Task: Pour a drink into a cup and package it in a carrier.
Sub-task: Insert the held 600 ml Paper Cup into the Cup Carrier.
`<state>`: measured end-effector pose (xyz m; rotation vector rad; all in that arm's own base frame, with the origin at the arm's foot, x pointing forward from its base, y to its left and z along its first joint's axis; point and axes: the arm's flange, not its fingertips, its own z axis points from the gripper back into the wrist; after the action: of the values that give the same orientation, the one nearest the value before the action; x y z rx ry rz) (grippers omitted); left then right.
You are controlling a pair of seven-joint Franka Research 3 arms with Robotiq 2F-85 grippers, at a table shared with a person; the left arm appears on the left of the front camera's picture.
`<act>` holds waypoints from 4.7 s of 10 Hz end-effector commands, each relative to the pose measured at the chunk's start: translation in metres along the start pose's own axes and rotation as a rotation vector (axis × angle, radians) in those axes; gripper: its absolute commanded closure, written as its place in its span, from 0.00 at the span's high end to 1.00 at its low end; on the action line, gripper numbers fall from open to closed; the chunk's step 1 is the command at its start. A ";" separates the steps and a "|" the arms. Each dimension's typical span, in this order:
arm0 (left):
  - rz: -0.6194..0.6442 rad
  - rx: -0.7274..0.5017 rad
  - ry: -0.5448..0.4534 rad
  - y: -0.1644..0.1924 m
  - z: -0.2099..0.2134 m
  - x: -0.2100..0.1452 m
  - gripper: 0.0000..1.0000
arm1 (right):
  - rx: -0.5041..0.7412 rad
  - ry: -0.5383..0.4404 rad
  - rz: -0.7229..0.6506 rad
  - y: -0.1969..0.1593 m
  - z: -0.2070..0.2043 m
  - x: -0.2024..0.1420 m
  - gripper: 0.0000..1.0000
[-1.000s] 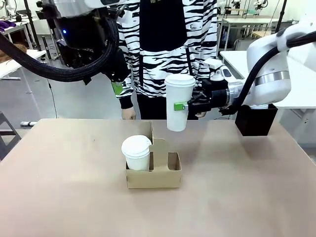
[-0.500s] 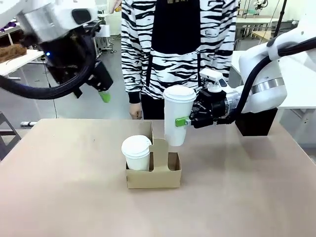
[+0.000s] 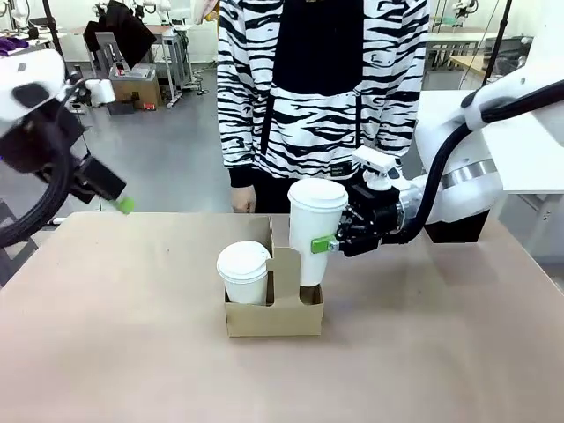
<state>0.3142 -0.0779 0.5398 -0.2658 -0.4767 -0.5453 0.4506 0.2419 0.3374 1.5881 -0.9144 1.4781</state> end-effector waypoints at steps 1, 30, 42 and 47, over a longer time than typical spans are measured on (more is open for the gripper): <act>-0.058 -0.110 0.014 0.012 -0.009 -0.019 1.00 | 0.002 -0.005 0.032 -0.007 -0.008 -0.015 0.80; -0.021 -0.070 0.097 0.037 -0.042 -0.013 1.00 | -0.401 0.427 -0.236 0.027 0.123 0.030 1.00; -0.021 -0.070 0.097 0.037 -0.042 -0.013 1.00 | -1.000 0.604 -0.673 0.192 0.236 0.091 1.00; -0.021 -0.070 0.097 0.037 -0.042 -0.013 1.00 | -1.000 0.604 -0.673 0.192 0.236 0.091 1.00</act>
<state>0.3413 -0.0588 0.4938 -0.2885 -0.3715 -0.5869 0.3900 -0.0534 0.4299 0.5402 -0.5115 0.7090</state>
